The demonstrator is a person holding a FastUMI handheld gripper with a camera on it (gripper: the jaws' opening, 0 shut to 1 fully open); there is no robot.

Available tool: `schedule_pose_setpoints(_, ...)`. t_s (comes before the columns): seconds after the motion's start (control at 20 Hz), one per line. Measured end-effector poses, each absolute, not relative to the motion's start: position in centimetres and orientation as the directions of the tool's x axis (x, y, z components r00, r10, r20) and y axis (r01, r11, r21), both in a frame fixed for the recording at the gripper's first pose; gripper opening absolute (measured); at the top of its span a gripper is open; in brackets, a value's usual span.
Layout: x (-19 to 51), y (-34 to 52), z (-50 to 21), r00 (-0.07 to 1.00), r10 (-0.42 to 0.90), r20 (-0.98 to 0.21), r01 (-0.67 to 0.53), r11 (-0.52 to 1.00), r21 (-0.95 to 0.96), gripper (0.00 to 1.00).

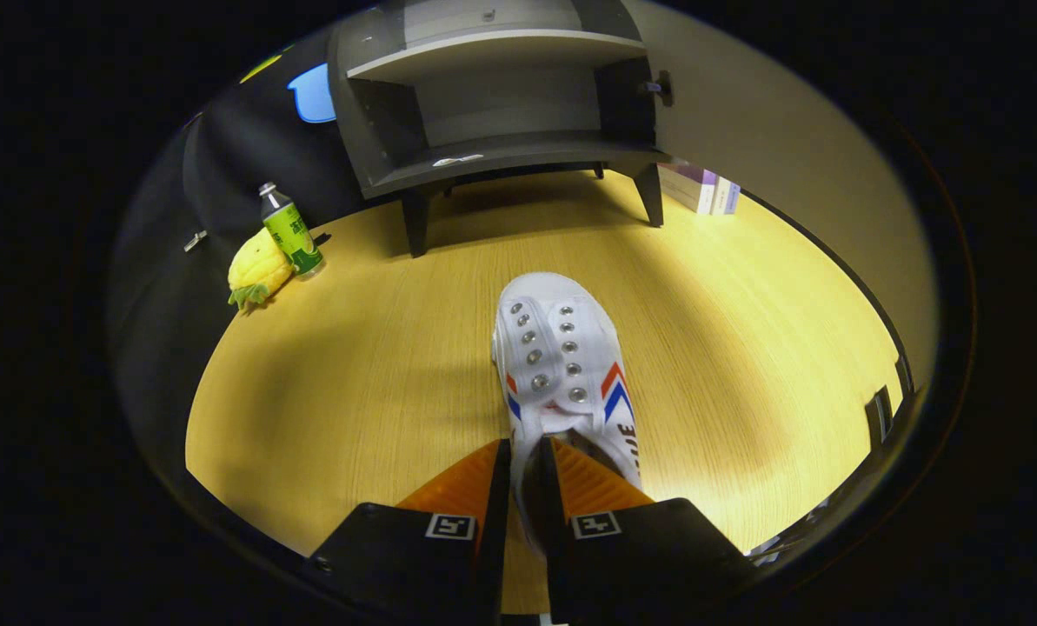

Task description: Open the shoe cabinet door, grab the shoes and put them into the shoe cabinet, then close the shoe cabinet door.

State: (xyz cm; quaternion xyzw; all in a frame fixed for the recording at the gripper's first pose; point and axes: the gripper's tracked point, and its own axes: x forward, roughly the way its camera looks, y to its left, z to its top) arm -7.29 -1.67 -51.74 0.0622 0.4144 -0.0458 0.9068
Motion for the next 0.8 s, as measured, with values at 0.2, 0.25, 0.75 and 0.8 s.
schedule_pose_setpoints(0.2, -6.6, -1.9, -51.8, 0.661, -0.043, -0.749, 0.124, 0.991, 0.052, 0.26)
schedule_pose_setpoints(0.25, -6.4, -1.8, -51.8, 0.669, -0.043, -0.742, 0.123, 0.991, 0.053, 0.25)
schedule_pose_setpoints(0.75, -6.2, -1.3, -50.6, 0.720, -0.027, -0.694, 0.129, 0.987, 0.095, 0.24)
schedule_pose_setpoints(0.8, -6.3, -1.3, -50.9, 0.713, -0.026, -0.701, 0.129, 0.987, 0.094, 0.24)
